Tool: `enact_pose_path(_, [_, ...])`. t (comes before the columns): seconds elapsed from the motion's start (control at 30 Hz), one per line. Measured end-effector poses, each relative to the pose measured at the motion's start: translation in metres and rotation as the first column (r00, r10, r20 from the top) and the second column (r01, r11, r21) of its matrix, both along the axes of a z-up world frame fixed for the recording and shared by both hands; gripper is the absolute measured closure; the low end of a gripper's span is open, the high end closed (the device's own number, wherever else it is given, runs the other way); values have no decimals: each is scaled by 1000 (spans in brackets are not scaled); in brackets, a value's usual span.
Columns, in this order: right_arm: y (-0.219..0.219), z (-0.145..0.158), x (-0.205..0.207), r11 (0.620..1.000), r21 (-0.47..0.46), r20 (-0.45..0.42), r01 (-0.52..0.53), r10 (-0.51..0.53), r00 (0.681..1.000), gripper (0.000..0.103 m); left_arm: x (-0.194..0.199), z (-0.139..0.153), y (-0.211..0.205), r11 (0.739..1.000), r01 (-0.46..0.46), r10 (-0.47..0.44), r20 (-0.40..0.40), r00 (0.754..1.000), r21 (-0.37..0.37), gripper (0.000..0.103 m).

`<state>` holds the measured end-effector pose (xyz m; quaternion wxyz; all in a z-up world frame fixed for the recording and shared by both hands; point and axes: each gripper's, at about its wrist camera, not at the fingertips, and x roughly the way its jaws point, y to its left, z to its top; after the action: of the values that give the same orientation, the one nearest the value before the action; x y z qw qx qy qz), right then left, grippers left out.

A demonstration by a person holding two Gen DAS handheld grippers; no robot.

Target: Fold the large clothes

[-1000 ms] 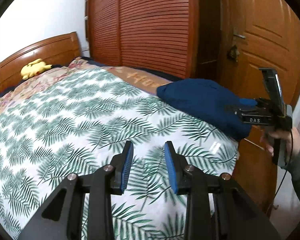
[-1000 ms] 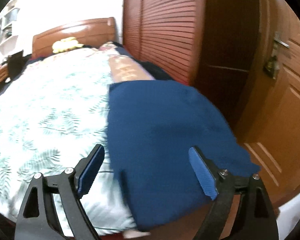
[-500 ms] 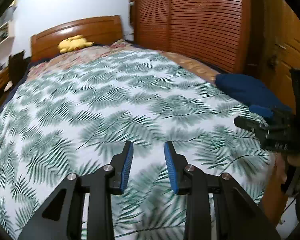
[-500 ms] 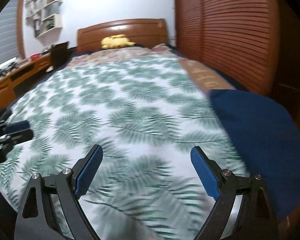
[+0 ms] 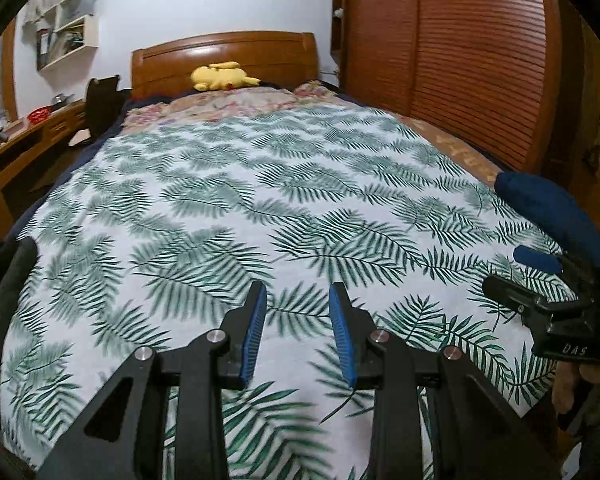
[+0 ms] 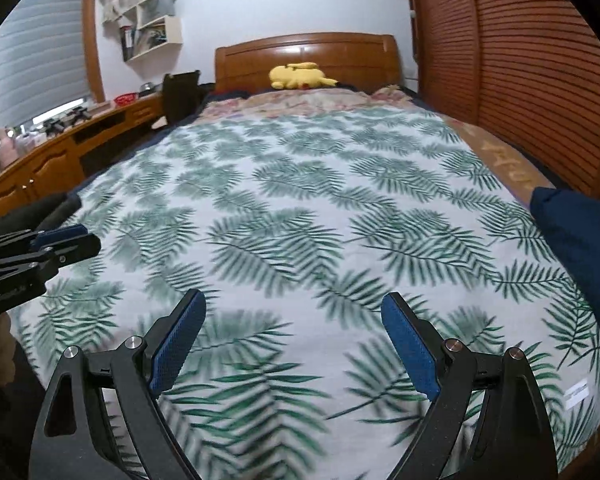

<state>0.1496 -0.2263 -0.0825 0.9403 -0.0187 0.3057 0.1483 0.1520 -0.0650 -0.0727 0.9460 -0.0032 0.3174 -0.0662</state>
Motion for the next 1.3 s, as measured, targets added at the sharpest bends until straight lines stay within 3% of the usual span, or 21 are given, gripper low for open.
enact_pose_path(0.43, [42, 55, -46, 998, 20, 97, -55, 53, 994, 12, -55, 54, 41, 996, -85, 85, 90, 992, -11, 71])
enact_pose_path(0.93, [50, 108, -91, 998, 26, 203, -50, 44, 978, 12, -110, 105, 50, 992, -128, 129, 193, 973, -18, 71])
enact_pose_path(1.1, [43, 119, -102, 998, 43, 223, -34, 23, 975, 0, -126, 113, 53, 987, -162, 157, 227, 961, 1, 71])
enact_pose_path(1.3, [38, 121, -111, 999, 41, 238, 7, -17, 971, 0, -139, 114, 64, 979, -203, 200, 238, 951, -12, 71])
